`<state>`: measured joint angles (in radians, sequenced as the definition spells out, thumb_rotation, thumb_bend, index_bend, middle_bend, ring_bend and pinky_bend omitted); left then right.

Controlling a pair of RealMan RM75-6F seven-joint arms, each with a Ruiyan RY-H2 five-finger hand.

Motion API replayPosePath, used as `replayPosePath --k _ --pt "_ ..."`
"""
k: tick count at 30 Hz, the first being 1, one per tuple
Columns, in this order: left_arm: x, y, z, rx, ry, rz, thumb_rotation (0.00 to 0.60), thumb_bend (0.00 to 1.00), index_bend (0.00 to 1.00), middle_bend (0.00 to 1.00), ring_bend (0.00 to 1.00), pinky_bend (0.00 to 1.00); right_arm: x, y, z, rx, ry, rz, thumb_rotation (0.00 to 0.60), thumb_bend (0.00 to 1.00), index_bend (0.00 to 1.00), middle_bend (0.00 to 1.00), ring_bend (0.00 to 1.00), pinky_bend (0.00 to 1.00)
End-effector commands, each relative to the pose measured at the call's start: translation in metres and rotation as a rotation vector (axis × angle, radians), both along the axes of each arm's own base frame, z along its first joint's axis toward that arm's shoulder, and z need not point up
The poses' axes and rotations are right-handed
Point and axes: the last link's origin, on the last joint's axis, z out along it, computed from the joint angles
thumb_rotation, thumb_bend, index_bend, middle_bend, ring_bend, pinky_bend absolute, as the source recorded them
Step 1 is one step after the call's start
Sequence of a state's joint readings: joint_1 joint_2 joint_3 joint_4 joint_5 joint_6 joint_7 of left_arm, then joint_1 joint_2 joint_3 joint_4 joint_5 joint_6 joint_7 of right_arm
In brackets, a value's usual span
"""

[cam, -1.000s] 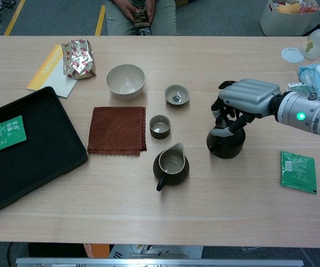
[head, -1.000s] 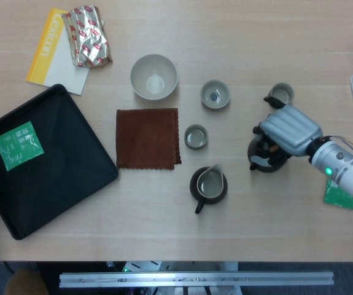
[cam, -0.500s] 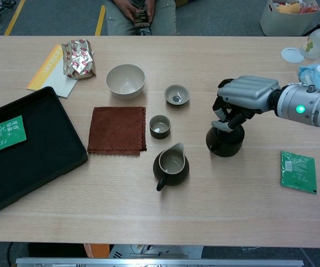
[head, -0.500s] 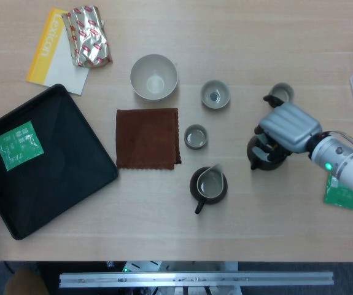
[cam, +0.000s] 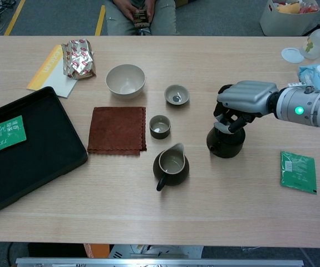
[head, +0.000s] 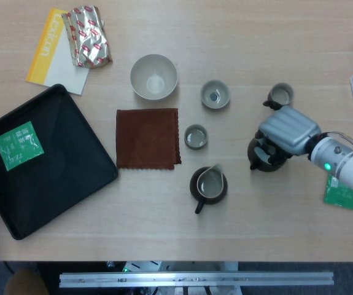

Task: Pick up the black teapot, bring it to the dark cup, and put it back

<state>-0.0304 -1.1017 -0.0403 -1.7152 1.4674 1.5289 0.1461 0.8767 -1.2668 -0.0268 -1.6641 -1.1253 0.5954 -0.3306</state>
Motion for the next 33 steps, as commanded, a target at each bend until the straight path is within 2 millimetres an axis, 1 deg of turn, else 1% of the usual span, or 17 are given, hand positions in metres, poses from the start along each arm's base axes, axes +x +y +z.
replayPosePath --k 1,4,8,16,17,21,24,28,30,31,33 --pt "0.000 0.000 0.000 0.001 0.001 0.000 0.600 0.43 0.15 0.24 0.19 0.17 0.000 -0.001 0.001 0.002 -0.002 -0.007 0.283 0.51 0.76 0.76 0.77 0.10" --pt "0.000 0.000 0.001 0.002 0.001 0.000 0.600 0.43 0.15 0.24 0.19 0.17 0.001 -0.003 0.001 0.004 -0.006 -0.019 0.284 0.51 0.79 0.81 0.82 0.12" --pt "0.000 0.000 0.001 0.002 0.001 0.001 0.600 0.43 0.15 0.24 0.19 0.17 0.003 -0.004 0.001 0.009 -0.015 -0.031 0.283 0.51 0.80 0.83 0.83 0.12" --pt "-0.002 0.000 0.002 0.005 0.001 0.004 0.600 0.43 0.15 0.24 0.19 0.17 0.003 -0.007 -0.001 0.012 -0.026 -0.054 0.279 0.51 0.87 0.88 0.89 0.14" --pt "-0.002 0.000 0.002 0.006 0.002 0.004 0.600 0.43 0.15 0.24 0.19 0.17 0.003 -0.008 -0.001 0.011 -0.027 -0.055 0.277 0.50 0.87 0.89 0.90 0.14" --pt "-0.002 0.000 0.002 0.008 0.002 0.005 0.600 0.43 0.15 0.24 0.19 0.17 0.004 -0.010 0.000 0.004 -0.034 -0.057 0.251 0.36 0.89 0.90 0.91 0.16" --pt "-0.002 0.000 0.002 0.007 0.002 0.003 0.600 0.43 0.15 0.24 0.19 0.17 0.005 -0.012 0.002 -0.005 -0.038 -0.056 0.240 0.29 0.89 0.90 0.91 0.16" --pt "-0.003 0.000 0.002 0.006 0.001 0.004 0.600 0.43 0.15 0.24 0.19 0.17 0.006 -0.015 0.007 -0.029 -0.039 -0.046 0.211 0.19 0.91 0.91 0.92 0.16" --pt "-0.003 0.000 0.002 0.005 0.001 0.004 0.600 0.43 0.15 0.24 0.19 0.17 0.007 -0.015 0.009 -0.039 -0.039 -0.043 0.209 0.18 0.91 0.91 0.92 0.16" --pt "-0.003 0.000 0.002 0.005 0.001 0.004 0.600 0.43 0.15 0.24 0.19 0.17 0.006 -0.015 0.010 -0.041 -0.035 -0.041 0.209 0.19 0.92 0.91 0.92 0.16" --pt "-0.003 0.000 0.002 0.005 0.001 0.003 0.600 0.43 0.15 0.24 0.19 0.17 0.005 -0.015 0.012 -0.050 -0.023 -0.032 0.209 0.26 0.92 0.92 0.93 0.16"
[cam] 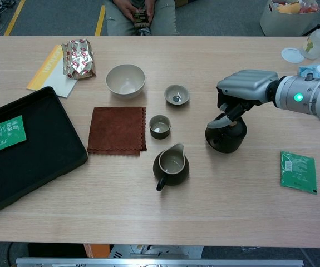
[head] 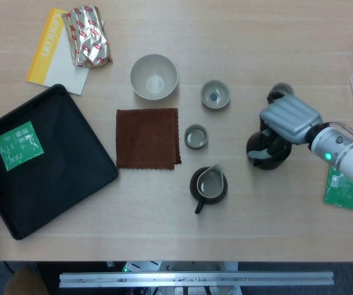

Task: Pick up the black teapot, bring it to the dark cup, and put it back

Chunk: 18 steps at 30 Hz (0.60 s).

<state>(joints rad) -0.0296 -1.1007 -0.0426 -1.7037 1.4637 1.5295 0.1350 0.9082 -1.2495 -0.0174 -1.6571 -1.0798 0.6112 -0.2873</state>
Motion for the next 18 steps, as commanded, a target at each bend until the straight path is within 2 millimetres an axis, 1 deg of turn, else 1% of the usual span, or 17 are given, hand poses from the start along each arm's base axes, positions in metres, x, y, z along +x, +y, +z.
replayPosePath --k 1,4,6,11,13,18 --pt "0.000 0.000 0.000 0.000 0.000 0.000 0.600 0.43 0.15 0.24 0.19 0.17 -0.001 -0.001 0.003 -0.015 0.013 0.009 0.209 0.31 0.92 0.92 0.93 0.17" --pt "0.000 0.000 0.000 -0.002 0.001 -0.002 0.600 0.43 0.15 0.24 0.19 0.17 0.000 -0.003 0.008 -0.042 0.011 0.014 0.217 0.45 0.92 0.92 0.93 0.17" --pt "0.001 0.001 0.000 -0.003 0.000 -0.004 0.600 0.43 0.15 0.24 0.19 0.17 0.001 -0.006 0.012 -0.066 0.008 0.017 0.230 0.48 0.92 0.92 0.93 0.18" --pt "0.002 0.002 0.000 -0.003 0.000 -0.010 0.600 0.43 0.15 0.24 0.19 0.17 0.005 -0.013 0.024 -0.122 -0.002 0.022 0.241 0.49 0.92 0.91 0.93 0.18" --pt "0.002 0.002 0.000 -0.004 0.000 -0.011 0.600 0.43 0.15 0.24 0.19 0.17 0.007 -0.015 0.029 -0.139 -0.004 0.026 0.255 0.50 0.92 0.91 0.92 0.18" --pt "0.002 0.002 -0.001 -0.007 -0.001 -0.012 0.600 0.43 0.15 0.24 0.19 0.17 0.009 -0.022 0.040 -0.183 0.013 0.041 0.347 0.51 0.92 0.89 0.91 0.18"
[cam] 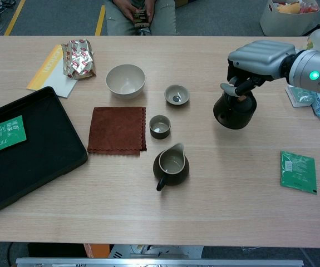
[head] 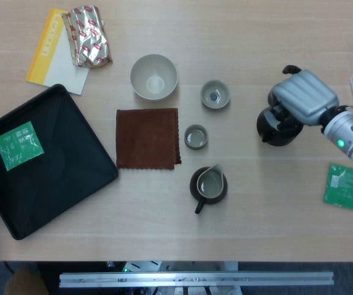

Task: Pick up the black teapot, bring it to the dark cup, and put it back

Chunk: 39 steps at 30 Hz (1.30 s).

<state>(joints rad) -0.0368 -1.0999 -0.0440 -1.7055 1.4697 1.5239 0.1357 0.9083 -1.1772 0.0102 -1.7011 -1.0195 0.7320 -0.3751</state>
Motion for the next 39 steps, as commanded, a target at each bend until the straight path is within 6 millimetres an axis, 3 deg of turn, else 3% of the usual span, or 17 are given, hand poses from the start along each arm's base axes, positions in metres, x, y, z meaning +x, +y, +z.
replayPosePath --k 1,7,21,39 --pt "0.000 0.000 0.000 -0.001 -0.001 -0.001 0.600 0.43 0.15 0.24 0.19 0.17 0.000 -0.004 0.005 -0.020 0.013 0.004 0.369 0.51 0.92 0.89 0.91 0.18" --pt "0.001 0.000 -0.001 -0.002 -0.003 -0.007 0.600 0.43 0.15 0.24 0.19 0.17 -0.003 -0.013 0.012 -0.064 0.050 0.008 0.448 0.51 0.92 0.88 0.90 0.18" --pt "0.002 0.001 -0.004 -0.009 -0.011 -0.012 0.600 0.43 0.15 0.24 0.19 0.17 -0.021 -0.034 0.023 -0.183 0.104 -0.004 0.450 0.51 0.92 0.88 0.89 0.18" --pt "0.001 -0.002 -0.003 -0.003 -0.014 -0.004 0.600 0.43 0.15 0.24 0.19 0.17 -0.028 -0.063 0.004 -0.223 0.178 -0.003 0.451 0.51 0.92 0.88 0.89 0.18"
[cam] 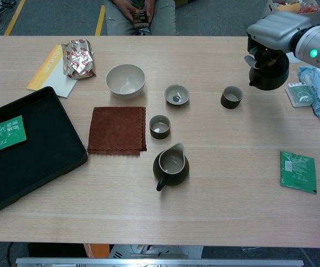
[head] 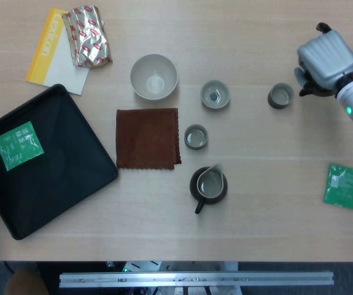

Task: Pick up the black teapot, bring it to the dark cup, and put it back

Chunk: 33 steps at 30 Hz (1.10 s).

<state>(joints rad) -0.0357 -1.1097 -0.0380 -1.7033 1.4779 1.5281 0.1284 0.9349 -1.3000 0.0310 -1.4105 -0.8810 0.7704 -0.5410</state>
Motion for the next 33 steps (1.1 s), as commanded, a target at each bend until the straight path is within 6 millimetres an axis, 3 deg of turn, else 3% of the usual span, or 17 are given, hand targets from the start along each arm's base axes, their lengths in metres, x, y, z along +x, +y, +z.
replayPosePath --k 1,18,33 --pt "-0.001 -0.001 0.001 0.002 0.000 0.002 0.600 0.43 0.15 0.24 0.19 0.17 0.002 -0.005 -0.004 -0.003 0.007 -0.002 0.451 0.51 0.92 0.88 0.89 0.18" --pt "-0.005 -0.006 0.003 0.012 -0.007 0.011 0.600 0.43 0.15 0.24 0.19 0.17 0.011 -0.018 -0.025 -0.022 0.076 0.019 0.452 0.50 0.92 0.88 0.89 0.18" --pt "-0.007 -0.007 0.003 0.015 -0.012 0.014 0.600 0.43 0.15 0.24 0.19 0.17 0.011 -0.018 -0.027 -0.041 0.144 0.043 0.455 0.50 0.92 0.88 0.89 0.18"
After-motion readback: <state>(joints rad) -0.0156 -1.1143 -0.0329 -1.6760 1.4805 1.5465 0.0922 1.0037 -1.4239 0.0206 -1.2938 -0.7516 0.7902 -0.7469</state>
